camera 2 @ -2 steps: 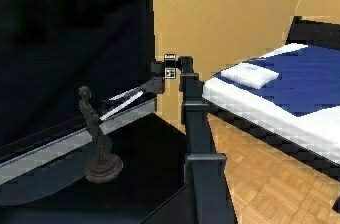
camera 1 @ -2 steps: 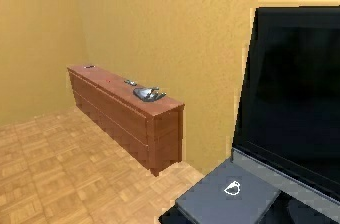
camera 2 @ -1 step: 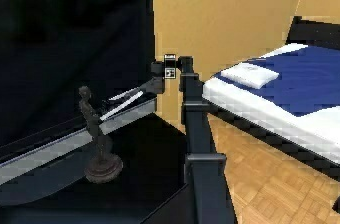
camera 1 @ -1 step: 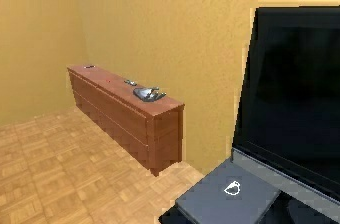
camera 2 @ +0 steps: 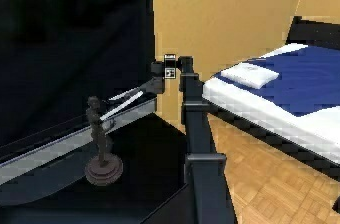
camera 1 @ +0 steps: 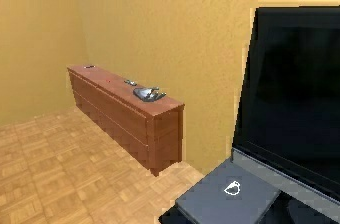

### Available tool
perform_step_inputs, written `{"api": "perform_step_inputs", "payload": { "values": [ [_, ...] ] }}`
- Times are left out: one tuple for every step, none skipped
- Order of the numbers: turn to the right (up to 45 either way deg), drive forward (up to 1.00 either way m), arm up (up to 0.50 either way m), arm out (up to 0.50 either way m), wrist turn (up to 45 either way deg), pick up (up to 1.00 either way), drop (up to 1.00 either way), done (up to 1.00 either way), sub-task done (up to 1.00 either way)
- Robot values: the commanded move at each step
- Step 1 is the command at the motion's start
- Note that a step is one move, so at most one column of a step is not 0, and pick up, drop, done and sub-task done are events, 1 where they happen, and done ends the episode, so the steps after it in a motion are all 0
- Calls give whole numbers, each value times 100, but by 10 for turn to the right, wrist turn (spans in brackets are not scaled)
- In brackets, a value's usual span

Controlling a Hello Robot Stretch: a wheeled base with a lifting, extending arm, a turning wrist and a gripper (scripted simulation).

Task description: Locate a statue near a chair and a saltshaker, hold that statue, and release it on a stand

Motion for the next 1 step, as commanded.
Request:
{"api": "perform_step_inputs", "payload": {
  "values": [
    [0, 0, 8, 0, 0, 0, 0, 0, 0]
  ]
}}
